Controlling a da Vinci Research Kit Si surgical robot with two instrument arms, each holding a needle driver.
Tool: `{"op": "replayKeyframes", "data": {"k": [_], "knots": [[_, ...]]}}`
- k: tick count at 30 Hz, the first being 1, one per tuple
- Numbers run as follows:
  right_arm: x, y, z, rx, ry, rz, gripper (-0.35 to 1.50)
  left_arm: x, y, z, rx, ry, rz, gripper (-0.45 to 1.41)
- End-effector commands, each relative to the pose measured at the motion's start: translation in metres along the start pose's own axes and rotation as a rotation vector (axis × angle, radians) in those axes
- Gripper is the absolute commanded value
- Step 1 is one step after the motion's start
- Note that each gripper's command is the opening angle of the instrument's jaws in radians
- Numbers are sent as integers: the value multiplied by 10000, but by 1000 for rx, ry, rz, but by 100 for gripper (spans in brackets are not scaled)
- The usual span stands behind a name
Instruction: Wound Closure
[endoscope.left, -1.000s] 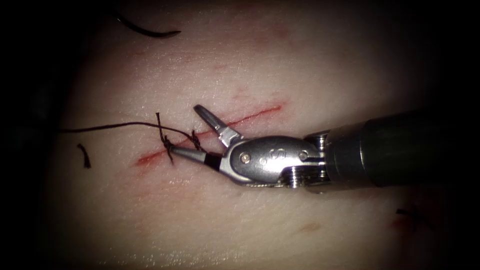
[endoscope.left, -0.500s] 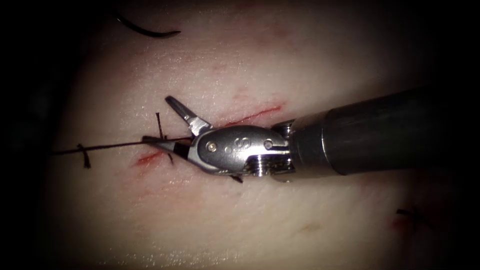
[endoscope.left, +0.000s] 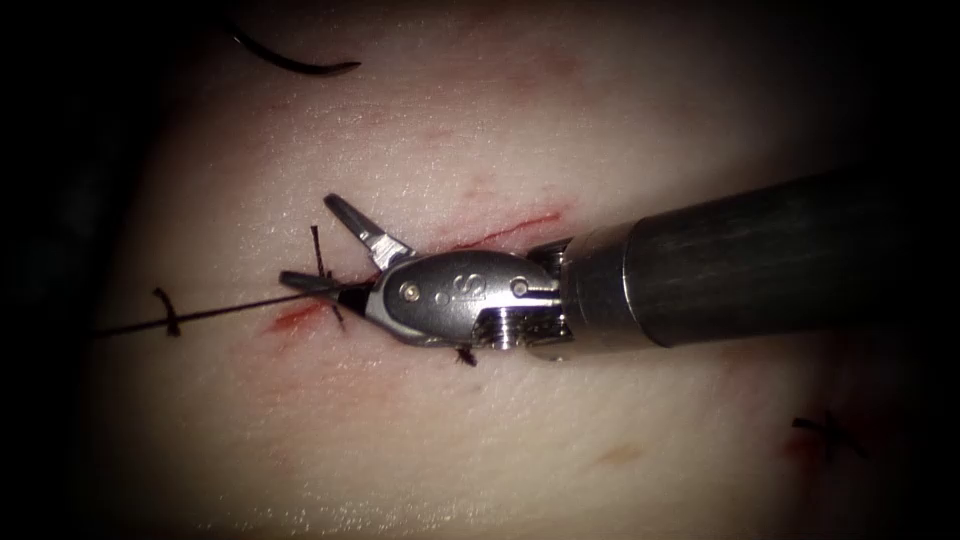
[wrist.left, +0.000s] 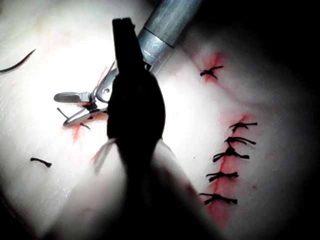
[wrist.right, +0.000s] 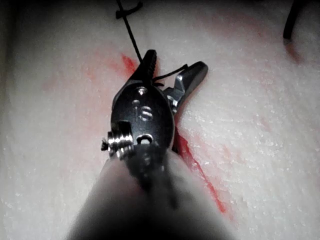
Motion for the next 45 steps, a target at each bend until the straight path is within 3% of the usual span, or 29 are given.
{"op": "replayKeyframes", "data": {"k": [1, 11, 14, 15, 17, 27, 30, 31, 34, 35, 37, 40, 45], "knots": [[1, -9, 4, 6, 1, 2, 81, -5, 0, 4, 0, 0, 1, -45], [13, -13, 2, 15, 13, 2, 81, -7, 0, 4, -2, 1, 6, -45], [13, -14, 2, 17, 16, -4, 71, -6, 1, 4, -2, 1, 6, -45], [13, -14, 2, 19, 18, -10, 59, -6, 1, 4, -2, 1, 6, -45], [11, -15, 1, 35, 32, -42, -35, -6, 2, 3, -2, 2, 7, -45], [15, -20, -8, 72, 48, -105, -35, -3, 7, -3, -8, 4, 14, -45], [20, -22, -20, 110, 49, -76, 96, -6, 10, -7, -10, 8, 18, -45], [24, -19, -28, 123, 51, -73, 111, -7, 12, -8, -12, 14, 21, -45], [34, -6, -60, 134, 56, -56, 118, -20, 28, -12, -29, -13, 36, -45], [40, 9, -85, 111, 62, -38, 118, -36, 44, -12, -50, -33, 50, -45], [43, 23, -106, 87, 61, -35, 118, -57, 60, -7, -72, -56, 65, -45], [43, 47, -143, 34, 41, -56, 116, -97, 88, 5, -111, -101, 65, -45], [32, 88, -205, -40, 9, -65, 111, -188, 144, 46, -218, -186, 63, -45]]}}
